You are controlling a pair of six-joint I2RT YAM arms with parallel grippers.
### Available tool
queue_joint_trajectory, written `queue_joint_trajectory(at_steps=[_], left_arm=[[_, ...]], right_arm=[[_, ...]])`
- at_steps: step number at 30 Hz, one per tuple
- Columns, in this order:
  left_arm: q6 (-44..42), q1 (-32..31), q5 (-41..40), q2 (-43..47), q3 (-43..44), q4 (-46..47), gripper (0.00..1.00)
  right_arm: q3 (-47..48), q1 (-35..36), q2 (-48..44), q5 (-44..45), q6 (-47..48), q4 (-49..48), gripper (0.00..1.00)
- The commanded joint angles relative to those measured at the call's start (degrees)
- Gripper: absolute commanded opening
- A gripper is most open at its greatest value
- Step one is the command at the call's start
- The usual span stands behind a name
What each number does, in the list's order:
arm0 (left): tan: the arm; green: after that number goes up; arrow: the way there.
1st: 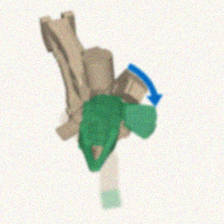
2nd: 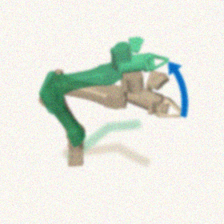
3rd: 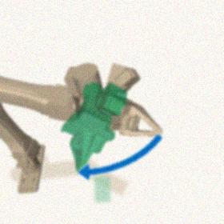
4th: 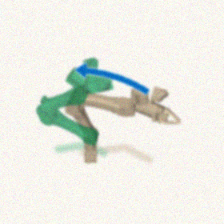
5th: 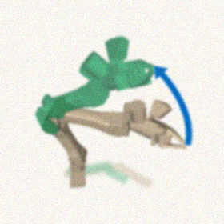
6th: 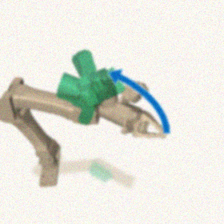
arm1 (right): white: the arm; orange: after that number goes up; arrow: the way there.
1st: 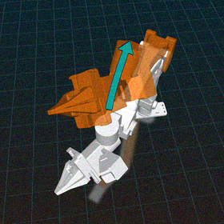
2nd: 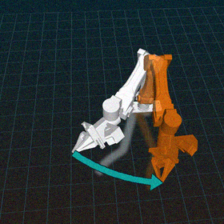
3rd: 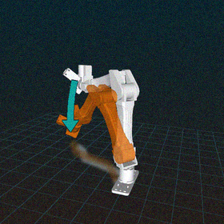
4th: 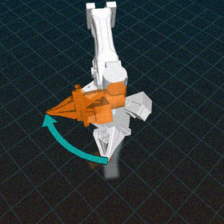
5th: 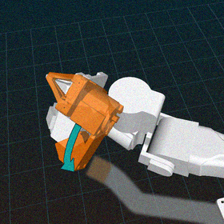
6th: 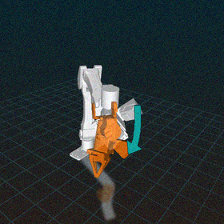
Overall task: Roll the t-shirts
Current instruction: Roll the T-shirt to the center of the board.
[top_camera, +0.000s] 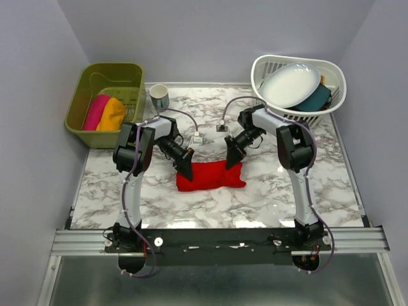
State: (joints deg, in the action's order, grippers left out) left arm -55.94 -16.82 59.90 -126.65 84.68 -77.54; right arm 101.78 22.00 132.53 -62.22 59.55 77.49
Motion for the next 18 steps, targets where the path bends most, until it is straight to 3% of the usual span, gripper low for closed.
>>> queue_joint_trajectory(at_steps=[1,11,14,15,17,18], left_arm=[[2.41,1.61,0.14,-4.74,3.99,-9.56,0.00],[0.40,1.88,-5.58,-8.35,3.56,-9.56,0.00],[0.04,1.88,-5.93,-8.44,3.82,-9.48,0.00],[-0.04,1.88,-5.85,-8.00,4.08,-9.56,0.00],[-0.39,1.79,-5.67,-7.65,4.35,-9.47,0.00],[-0.57,1.70,-5.67,-7.56,4.61,-9.39,0.00]], right_arm=[[1.24,-0.38,3.79,1.83,1.35,9.87,0.27],[-3.34,-5.38,1.42,7.19,4.96,9.96,0.33],[-1.94,-8.28,-1.73,7.29,6.54,9.96,0.58],[-1.67,-9.33,-3.23,7.02,7.33,9.87,0.99],[-2.10,-9.61,-7.70,6.49,11.10,9.08,1.00],[-5.33,-9.52,-13.90,6.32,11.72,4.21,1.00]])
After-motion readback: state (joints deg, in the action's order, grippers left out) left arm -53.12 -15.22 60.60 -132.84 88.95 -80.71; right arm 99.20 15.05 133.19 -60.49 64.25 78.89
